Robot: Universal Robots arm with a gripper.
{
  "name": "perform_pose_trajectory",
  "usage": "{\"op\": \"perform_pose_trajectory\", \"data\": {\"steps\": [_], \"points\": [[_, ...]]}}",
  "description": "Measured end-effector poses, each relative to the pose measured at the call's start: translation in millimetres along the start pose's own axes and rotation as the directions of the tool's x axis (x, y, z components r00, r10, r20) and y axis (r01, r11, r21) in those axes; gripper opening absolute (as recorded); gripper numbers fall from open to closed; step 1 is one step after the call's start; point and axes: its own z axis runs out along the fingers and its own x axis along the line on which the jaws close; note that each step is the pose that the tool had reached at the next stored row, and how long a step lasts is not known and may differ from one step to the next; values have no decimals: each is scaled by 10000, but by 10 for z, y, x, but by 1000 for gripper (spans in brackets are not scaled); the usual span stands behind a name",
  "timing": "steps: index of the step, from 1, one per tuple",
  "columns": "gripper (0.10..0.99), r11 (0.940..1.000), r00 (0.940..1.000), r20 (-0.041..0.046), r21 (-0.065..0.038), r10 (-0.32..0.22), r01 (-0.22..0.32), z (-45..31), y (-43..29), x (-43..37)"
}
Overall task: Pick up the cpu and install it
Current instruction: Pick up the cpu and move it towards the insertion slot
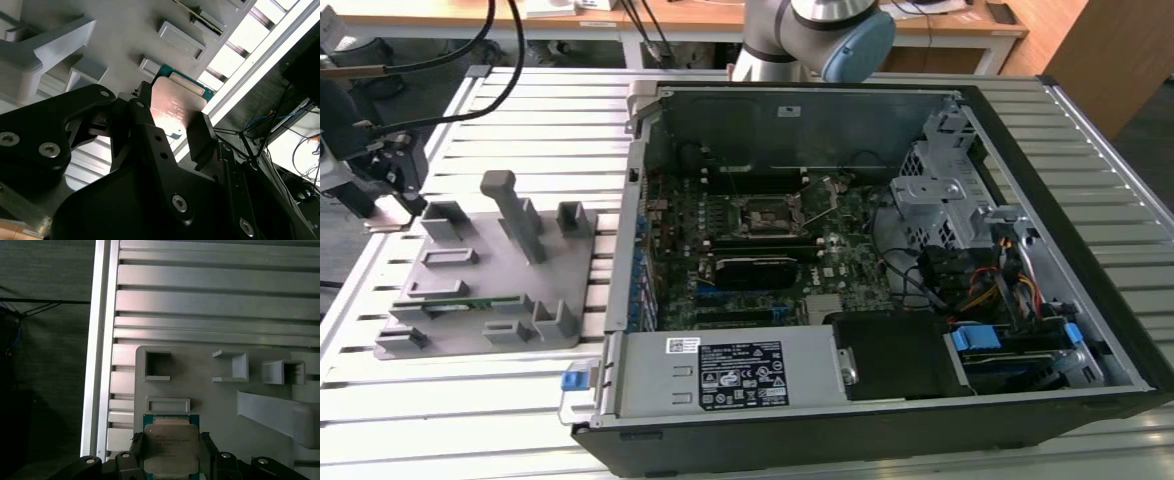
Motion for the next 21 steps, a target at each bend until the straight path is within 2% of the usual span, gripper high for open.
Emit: {"op": "perform_pose_trajectory", "data": {"steps": [21], "points": [[525,10000,10000,1,-4,0,0,-218,18,2]]}}
